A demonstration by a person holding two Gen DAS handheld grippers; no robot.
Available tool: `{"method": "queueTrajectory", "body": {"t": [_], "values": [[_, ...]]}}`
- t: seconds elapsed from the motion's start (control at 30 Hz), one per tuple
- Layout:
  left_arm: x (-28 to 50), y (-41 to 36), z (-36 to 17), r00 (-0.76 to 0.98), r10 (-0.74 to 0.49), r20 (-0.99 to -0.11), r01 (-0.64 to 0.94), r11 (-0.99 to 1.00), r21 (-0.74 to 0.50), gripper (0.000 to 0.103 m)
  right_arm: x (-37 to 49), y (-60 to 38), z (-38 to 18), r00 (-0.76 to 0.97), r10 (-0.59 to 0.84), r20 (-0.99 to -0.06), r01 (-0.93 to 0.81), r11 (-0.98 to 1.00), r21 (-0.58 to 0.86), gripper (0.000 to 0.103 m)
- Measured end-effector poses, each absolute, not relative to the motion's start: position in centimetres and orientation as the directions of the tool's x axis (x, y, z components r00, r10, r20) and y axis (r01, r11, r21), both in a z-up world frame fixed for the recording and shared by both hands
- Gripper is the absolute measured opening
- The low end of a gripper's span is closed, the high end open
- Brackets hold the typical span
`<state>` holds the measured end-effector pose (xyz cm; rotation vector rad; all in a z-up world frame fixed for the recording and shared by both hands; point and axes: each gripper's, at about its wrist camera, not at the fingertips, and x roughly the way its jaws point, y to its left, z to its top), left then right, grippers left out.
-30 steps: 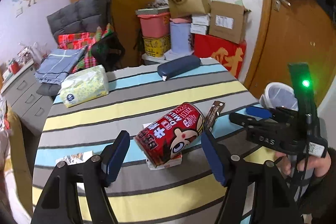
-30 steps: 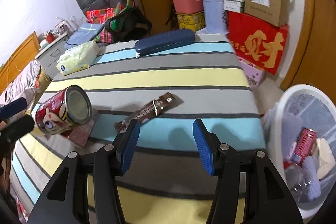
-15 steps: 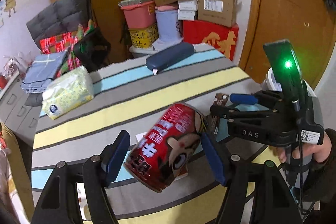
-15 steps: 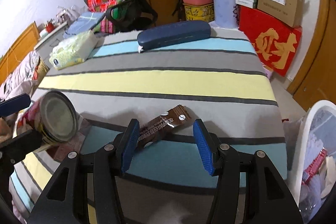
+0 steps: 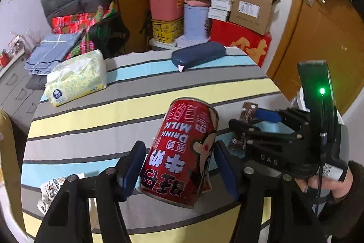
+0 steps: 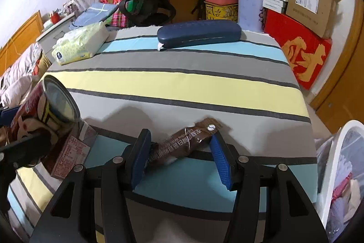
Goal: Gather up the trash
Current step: 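Grasp the brown snack wrapper with the right gripper while the left gripper grasps the red milk can, then lift the wrapper and the red milk can off the table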
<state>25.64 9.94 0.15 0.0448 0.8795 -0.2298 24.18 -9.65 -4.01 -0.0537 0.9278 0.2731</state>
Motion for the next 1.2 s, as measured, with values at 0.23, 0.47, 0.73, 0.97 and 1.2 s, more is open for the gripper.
{"method": "queueTrajectory", "body": {"t": [0.23, 0.47, 0.73, 0.97, 1.2], "values": [[25.4, 10.4, 0.2, 0.615, -0.179, -0.768, 0.179, 0.980, -0.085, 0.059, 23.8, -9.2, -3.9, 0.573, 0.194, -0.797, -0.270, 0.962, 0.041, 0.027], [24.4, 10.7, 0.4, 0.629, -0.182, -0.755, 0.156, 0.982, -0.107, 0.057, 23.0, -9.5, -3.7, 0.579, 0.231, -0.782, -0.269, 0.959, 0.084, 0.011], [23.1, 10.7, 0.9, 0.643, -0.167, -0.747, 0.131, 0.986, -0.107, 0.055, 21.3, -10.0, -3.0, 0.595, 0.288, -0.750, -0.284, 0.949, 0.140, 0.010], [21.6, 10.3, 1.4, 0.659, -0.168, -0.733, 0.124, 0.986, -0.114, 0.053, 20.1, -11.0, -2.4, 0.608, 0.326, -0.724, -0.276, 0.942, 0.192, 0.010], [20.9, 9.6, 0.9, 0.652, -0.169, -0.739, 0.124, 0.985, -0.116, 0.053, 19.1, -11.3, -2.4, 0.616, 0.322, -0.719, -0.258, 0.945, 0.203, 0.010]]}}
